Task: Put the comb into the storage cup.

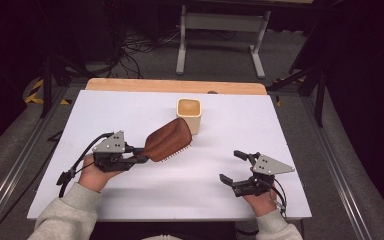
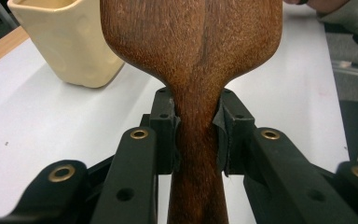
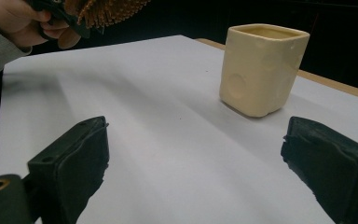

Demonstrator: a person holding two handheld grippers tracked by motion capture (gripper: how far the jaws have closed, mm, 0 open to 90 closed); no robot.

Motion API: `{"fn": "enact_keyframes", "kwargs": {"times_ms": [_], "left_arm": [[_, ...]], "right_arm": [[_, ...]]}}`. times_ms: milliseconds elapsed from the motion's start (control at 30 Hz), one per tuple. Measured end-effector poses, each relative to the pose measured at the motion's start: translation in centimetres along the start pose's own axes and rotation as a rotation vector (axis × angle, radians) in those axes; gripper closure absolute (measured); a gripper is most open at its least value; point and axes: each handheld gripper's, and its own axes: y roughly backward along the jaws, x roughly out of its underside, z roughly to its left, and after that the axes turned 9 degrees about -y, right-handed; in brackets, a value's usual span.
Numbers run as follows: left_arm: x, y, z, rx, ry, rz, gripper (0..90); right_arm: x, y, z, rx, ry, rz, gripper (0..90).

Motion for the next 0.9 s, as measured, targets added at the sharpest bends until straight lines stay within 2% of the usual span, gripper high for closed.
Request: {"fn": "enact_keyframes", "kwargs": {"times_ms": [100, 233, 367, 433, 567, 800, 900], "left_arm": [[0.6, -0.2, -0.5, -0.015, 0.031, -0.044, 72.7], [1.1, -0.3, -1.1, -0.031, 0.039, -0.098, 72.7], [1.5, -0.5, -1.6, -0.022, 0.056, -0.149, 72.7], [1.7, -0.5, -1.6, -0.028, 0.055, -0.153, 72.6], [2.2, -0.8, -1.8, -0.032, 0.083, -0.198, 72.6], [2.4, -1.2, -2.3, -0.089, 0.075, -0.17, 72.7], [2.4, -1.3, -2.4, -0.092, 0.066, -0.156, 72.6]], "right_arm": [[0.0, -0.1, 0.1, 0.0, -0.002, -0.001, 7.3], [0.0, -0.1, 0.1, -0.002, -0.003, 0.001, 7.3], [0.0, -0.2, 0.2, -0.007, -0.003, 0.004, 7.3], [0.0, -0.3, 0.2, -0.005, -0.002, 0.005, 7.3], [-0.1, -0.4, 0.4, -0.013, 0.001, 0.007, 7.3], [-0.5, -0.8, 0.8, -0.027, 0.013, 0.011, 7.0], [-0.9, -1.1, 1.0, -0.037, 0.016, 0.015, 6.1]]}}
